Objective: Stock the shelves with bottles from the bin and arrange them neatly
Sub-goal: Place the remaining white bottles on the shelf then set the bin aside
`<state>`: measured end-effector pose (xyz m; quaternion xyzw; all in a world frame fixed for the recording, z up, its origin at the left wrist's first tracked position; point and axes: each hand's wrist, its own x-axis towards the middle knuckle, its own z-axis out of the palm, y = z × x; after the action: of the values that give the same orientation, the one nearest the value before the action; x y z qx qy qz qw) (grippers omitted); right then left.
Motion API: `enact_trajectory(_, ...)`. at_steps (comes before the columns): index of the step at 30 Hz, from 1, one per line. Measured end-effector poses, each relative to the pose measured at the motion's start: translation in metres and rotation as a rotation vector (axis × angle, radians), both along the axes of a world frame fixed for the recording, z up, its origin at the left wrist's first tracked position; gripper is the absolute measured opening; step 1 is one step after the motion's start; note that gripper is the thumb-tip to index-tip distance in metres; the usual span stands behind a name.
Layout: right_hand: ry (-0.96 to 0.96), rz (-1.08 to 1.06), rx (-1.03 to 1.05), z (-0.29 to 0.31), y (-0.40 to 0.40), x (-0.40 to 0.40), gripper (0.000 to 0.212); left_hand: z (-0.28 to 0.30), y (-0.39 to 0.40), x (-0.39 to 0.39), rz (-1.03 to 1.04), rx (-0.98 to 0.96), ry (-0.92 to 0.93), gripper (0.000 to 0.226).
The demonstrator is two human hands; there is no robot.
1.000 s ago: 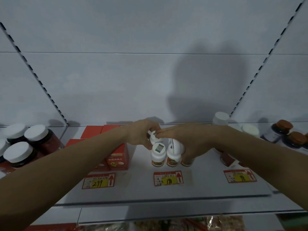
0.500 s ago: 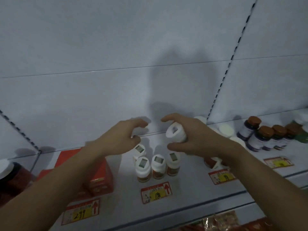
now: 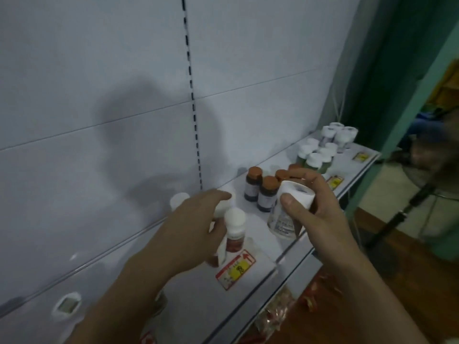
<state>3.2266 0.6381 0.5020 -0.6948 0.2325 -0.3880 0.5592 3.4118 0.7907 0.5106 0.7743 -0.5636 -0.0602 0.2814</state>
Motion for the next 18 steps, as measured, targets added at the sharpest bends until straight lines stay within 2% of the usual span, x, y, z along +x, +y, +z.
enact_trajectory(3,0.025,-0.077,0.014,-0.006,-0.042,-0.038,0.042,0.007,-0.052,-0.029,-0.085,-0.016,-0.023,0.047)
enact_trajectory(6,0.055,-0.086,0.010,-0.011,-0.092,-0.078,0.047,0.006,-0.118,-0.062,-0.146,-0.059,0.001,0.040)
enact_trajectory(9,0.054,-0.064,0.015,-0.012,-0.140,-0.113,0.049,-0.001,-0.183,-0.098,-0.156,-0.091,0.039,0.042)
enact_trajectory(14,0.021,-0.016,0.031,-0.008,-0.213,-0.160,0.048,-0.022,-0.264,-0.160,-0.327,0.018,0.324,0.069)
enact_trajectory(18,0.060,0.065,0.039,-0.006,-0.266,-0.176,0.047,-0.037,-0.315,-0.190,-0.321,-0.064,0.581,0.045)
